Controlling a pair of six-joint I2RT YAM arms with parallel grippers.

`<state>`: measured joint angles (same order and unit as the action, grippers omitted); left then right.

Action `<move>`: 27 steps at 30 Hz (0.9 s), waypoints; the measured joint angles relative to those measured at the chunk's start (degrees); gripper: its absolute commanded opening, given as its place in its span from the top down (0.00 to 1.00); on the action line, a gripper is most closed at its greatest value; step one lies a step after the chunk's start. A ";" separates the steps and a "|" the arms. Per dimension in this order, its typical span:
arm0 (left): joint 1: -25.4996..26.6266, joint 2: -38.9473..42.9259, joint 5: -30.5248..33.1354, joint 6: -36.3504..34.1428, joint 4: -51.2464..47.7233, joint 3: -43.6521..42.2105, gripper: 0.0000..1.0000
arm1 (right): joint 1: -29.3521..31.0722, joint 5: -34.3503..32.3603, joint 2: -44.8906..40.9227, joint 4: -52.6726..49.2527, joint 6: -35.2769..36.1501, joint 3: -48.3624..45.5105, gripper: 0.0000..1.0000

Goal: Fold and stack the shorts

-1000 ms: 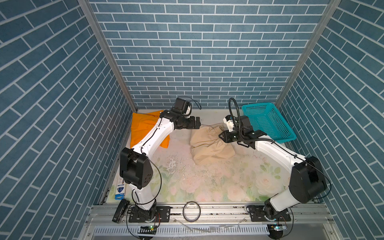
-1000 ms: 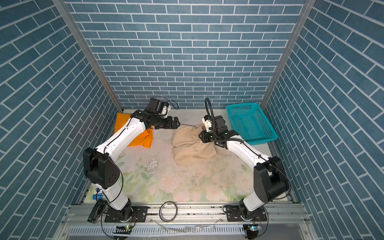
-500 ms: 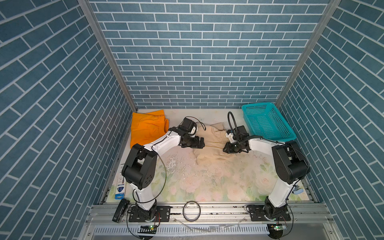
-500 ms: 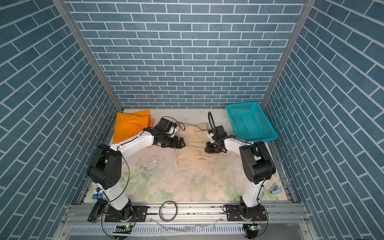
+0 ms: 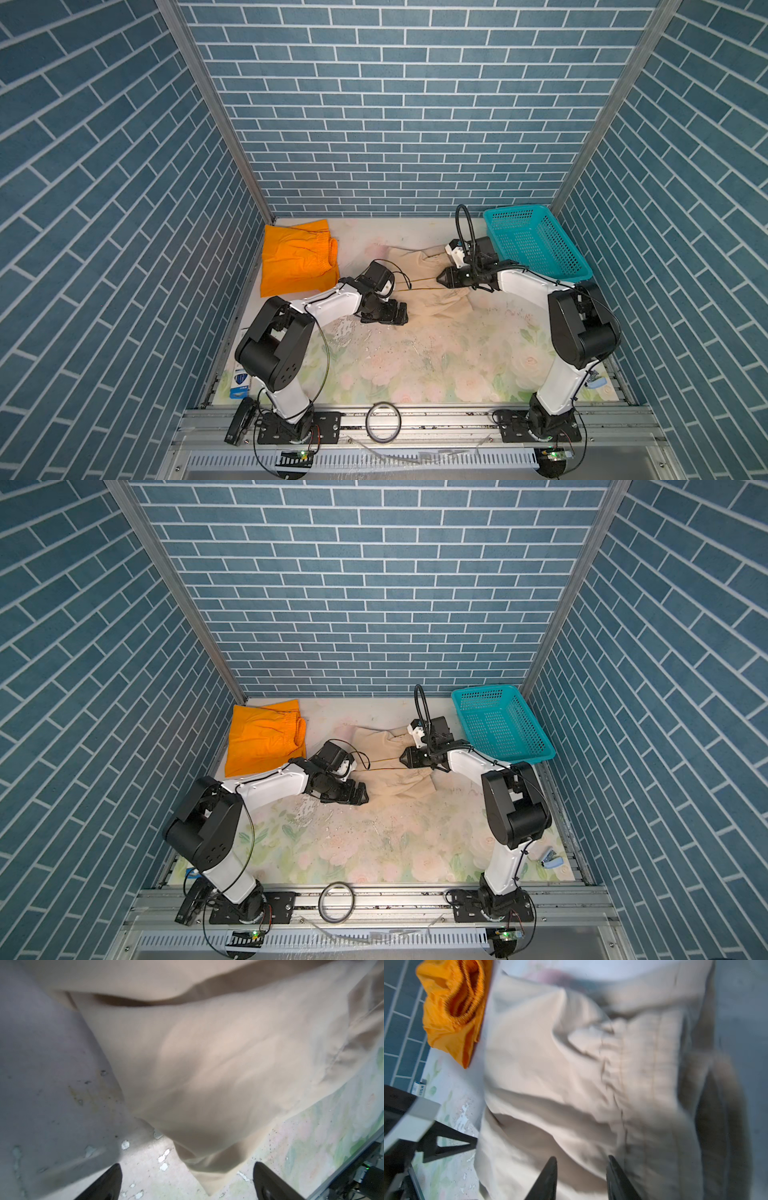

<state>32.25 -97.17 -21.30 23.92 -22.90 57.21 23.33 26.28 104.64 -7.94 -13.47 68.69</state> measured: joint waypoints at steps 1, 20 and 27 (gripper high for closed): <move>0.00 0.00 -0.70 0.70 1.29 -0.68 0.06 | 0.00 0.59 1.01 0.66 0.07 1.44 0.60; 0.28 -0.09 -3.85 5.03 10.08 -5.95 0.91 | -3.87 4.00 26.01 -0.50 1.31 27.47 0.64; 1.25 -0.15 -3.02 5.55 10.54 -6.14 0.76 | -4.59 3.96 26.71 1.25 -0.70 24.72 0.60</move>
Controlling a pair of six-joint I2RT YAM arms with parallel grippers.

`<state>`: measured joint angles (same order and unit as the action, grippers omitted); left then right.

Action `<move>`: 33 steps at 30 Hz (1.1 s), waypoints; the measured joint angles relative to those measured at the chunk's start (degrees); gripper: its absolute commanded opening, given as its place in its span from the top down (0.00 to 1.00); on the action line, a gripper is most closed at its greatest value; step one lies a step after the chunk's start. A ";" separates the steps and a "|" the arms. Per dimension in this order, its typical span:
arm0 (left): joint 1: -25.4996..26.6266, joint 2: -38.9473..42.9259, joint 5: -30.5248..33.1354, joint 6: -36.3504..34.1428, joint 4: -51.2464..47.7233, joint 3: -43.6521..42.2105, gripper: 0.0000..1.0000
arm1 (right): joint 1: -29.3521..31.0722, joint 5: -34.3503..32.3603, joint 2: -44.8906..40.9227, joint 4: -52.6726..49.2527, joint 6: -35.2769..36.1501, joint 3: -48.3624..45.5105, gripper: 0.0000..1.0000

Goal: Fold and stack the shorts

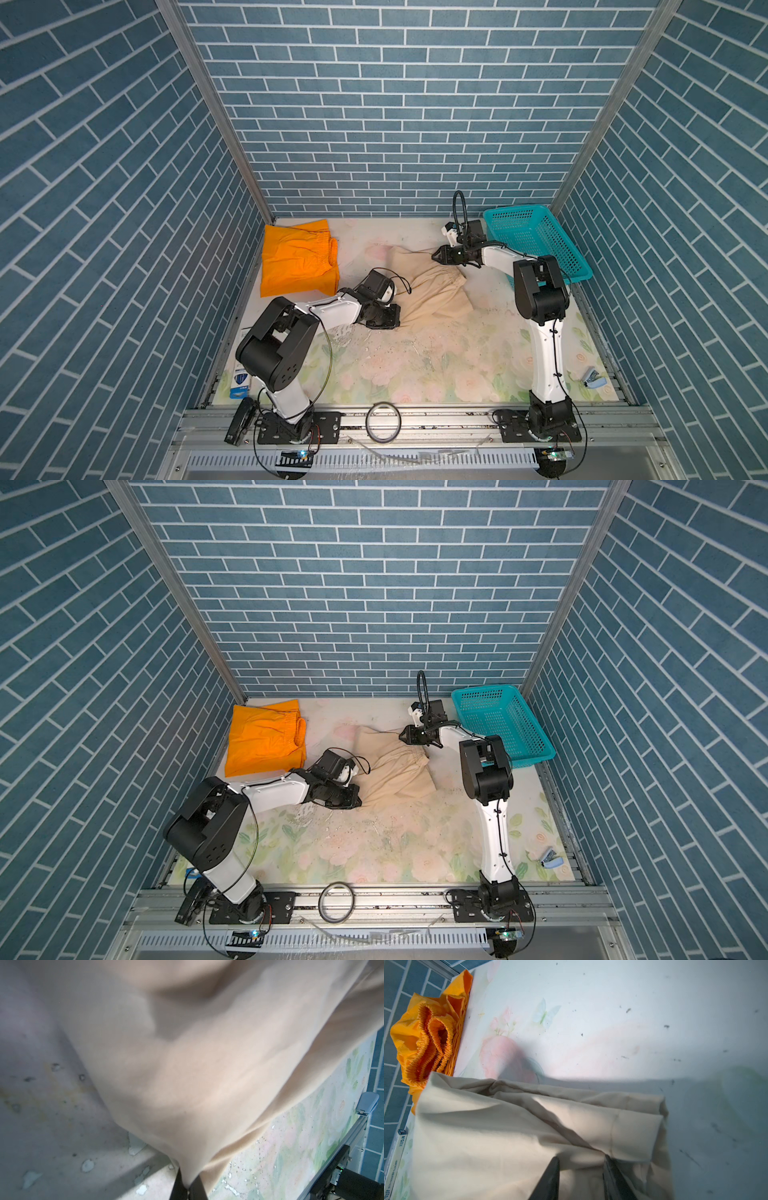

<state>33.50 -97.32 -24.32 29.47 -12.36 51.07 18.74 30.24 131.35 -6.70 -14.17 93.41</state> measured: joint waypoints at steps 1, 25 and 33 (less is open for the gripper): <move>0.04 0.00 0.17 -0.13 -0.22 0.00 0.68 | 0.00 0.11 -0.26 1.14 0.02 -0.87 0.59; -21.94 11.34 15.41 -9.40 -21.38 20.09 0.00 | 3.17 -15.65 -32.48 -5.53 1.16 -38.42 0.45; -30.91 5.88 23.96 -14.97 -24.04 28.15 0.00 | 3.48 -17.18 -38.18 -5.01 0.92 -41.83 0.45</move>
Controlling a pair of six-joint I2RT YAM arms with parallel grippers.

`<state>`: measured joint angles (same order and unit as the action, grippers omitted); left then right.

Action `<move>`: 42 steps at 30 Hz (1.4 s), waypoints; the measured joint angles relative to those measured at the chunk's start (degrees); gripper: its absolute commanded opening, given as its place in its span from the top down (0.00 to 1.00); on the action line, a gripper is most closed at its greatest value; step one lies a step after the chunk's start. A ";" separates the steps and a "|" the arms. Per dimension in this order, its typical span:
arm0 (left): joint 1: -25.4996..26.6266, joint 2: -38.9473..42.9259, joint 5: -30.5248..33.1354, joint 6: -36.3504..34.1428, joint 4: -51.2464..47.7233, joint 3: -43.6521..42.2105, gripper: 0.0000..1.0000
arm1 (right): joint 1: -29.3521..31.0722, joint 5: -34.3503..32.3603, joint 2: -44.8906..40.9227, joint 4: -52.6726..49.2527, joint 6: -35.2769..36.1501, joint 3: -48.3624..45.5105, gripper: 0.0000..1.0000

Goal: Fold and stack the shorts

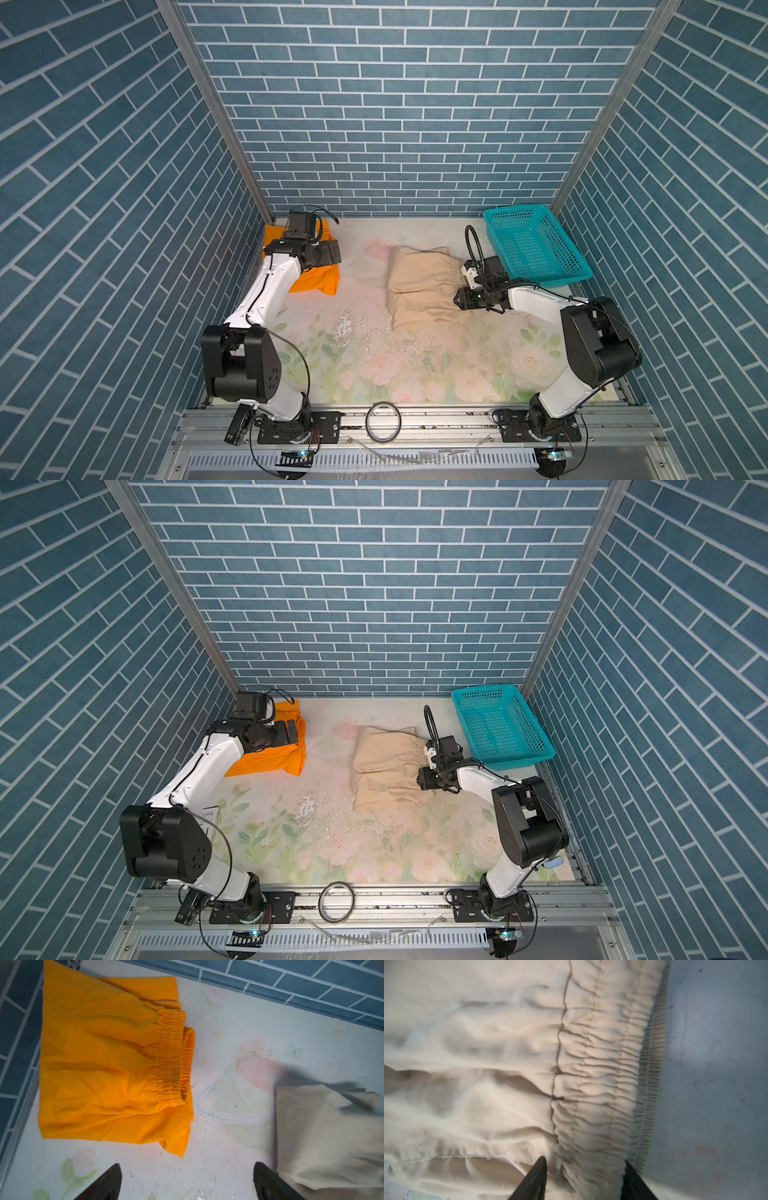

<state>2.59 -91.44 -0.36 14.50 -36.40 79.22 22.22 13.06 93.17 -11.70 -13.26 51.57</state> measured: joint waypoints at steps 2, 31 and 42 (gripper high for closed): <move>-1.79 -4.07 1.14 -1.22 0.02 2.43 0.00 | -0.04 0.22 -2.38 -0.22 0.00 -0.11 0.45; -9.11 -29.75 -7.13 -5.05 4.72 9.70 0.00 | -2.45 6.03 -9.38 1.86 -3.02 -3.63 0.35; -5.57 -18.01 -12.81 -1.95 9.51 -7.45 0.00 | -7.02 8.68 -3.63 2.03 -3.02 0.17 0.32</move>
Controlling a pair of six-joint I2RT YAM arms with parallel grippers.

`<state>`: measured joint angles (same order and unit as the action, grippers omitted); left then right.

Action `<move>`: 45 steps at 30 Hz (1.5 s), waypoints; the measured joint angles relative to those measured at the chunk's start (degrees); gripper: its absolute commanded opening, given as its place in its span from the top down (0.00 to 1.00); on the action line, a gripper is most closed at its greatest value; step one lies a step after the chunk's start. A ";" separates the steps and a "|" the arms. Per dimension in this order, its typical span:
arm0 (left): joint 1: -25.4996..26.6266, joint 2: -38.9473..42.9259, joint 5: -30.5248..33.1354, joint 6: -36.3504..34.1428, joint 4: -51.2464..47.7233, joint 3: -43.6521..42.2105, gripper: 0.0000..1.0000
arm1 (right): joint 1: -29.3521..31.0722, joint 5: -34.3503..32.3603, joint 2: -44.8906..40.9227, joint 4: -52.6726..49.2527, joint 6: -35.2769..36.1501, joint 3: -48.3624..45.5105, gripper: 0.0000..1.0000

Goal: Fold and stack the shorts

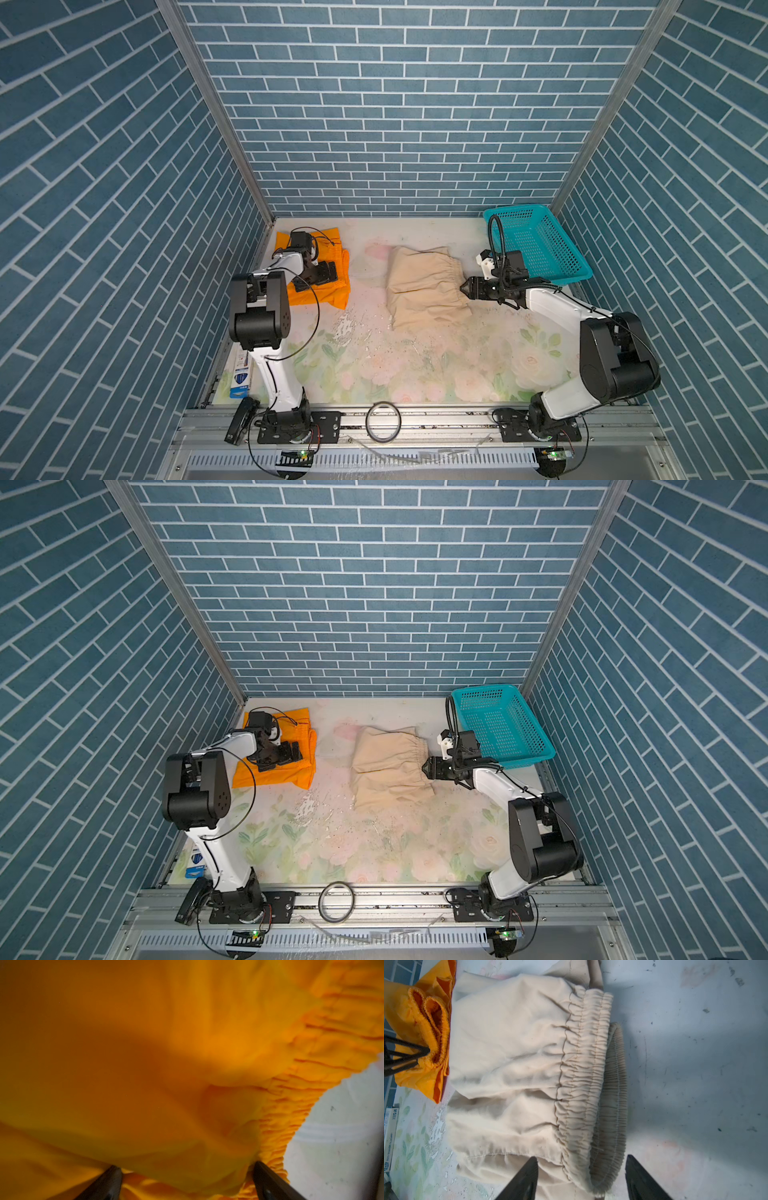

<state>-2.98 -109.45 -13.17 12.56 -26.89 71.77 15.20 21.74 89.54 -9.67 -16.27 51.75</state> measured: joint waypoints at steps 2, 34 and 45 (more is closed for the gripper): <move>0.87 2.54 -0.74 0.63 0.87 -3.39 0.00 | -0.44 0.90 1.55 0.52 0.02 0.52 0.31; 26.25 4.13 -9.51 8.90 8.35 -1.46 0.00 | -2.58 4.09 14.45 2.80 -0.20 7.19 0.27; 28.37 0.46 -12.22 12.35 14.08 -1.62 0.13 | -3.28 11.17 17.51 10.03 -3.41 5.90 0.28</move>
<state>25.39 -108.99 -25.39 24.91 -12.82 70.15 11.92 32.91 107.04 0.36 -19.68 57.65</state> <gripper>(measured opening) 0.900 0.722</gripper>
